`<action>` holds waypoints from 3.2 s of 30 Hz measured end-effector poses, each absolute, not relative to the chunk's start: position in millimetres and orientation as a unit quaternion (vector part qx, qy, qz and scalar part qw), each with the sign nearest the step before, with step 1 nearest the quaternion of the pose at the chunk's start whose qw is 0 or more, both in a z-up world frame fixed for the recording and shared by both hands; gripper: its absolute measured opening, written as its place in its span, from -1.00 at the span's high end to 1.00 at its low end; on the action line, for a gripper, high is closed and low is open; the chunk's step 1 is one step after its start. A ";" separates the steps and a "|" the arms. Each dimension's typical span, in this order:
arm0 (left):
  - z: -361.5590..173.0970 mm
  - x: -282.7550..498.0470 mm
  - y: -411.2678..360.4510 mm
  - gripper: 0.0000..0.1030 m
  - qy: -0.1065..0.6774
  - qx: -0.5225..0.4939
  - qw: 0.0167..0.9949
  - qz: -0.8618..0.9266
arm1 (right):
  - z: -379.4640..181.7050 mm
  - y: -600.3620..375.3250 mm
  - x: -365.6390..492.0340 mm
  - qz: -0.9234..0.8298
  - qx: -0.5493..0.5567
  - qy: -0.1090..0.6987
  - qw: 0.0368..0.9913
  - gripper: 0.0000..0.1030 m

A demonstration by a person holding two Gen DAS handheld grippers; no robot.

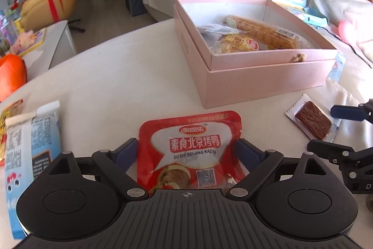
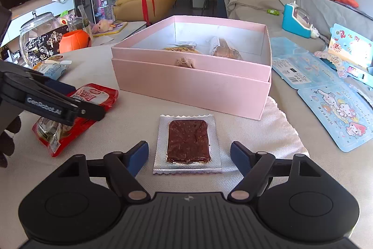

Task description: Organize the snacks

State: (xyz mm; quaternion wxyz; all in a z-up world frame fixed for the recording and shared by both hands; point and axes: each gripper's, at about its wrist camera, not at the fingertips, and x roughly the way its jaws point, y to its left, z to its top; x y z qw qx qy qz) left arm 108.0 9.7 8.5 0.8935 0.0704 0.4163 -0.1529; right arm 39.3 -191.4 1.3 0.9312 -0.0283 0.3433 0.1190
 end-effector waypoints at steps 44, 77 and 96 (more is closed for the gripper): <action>4.5 22.1 -6.9 -0.90 0.398 0.076 0.896 -0.182 | 11.2 -178.3 12.5 0.122 -0.040 0.353 0.927 -0.10; 121.2 -3.8 40.8 -0.45 0.266 0.040 0.949 -0.164 | 88.8 -179.0 0.7 0.141 -0.067 0.290 0.944 -0.11; 154.2 213.4 -10.2 -0.66 0.271 -0.135 0.911 -0.279 | 195.3 -208.7 151.1 0.114 -0.070 0.268 0.954 -0.41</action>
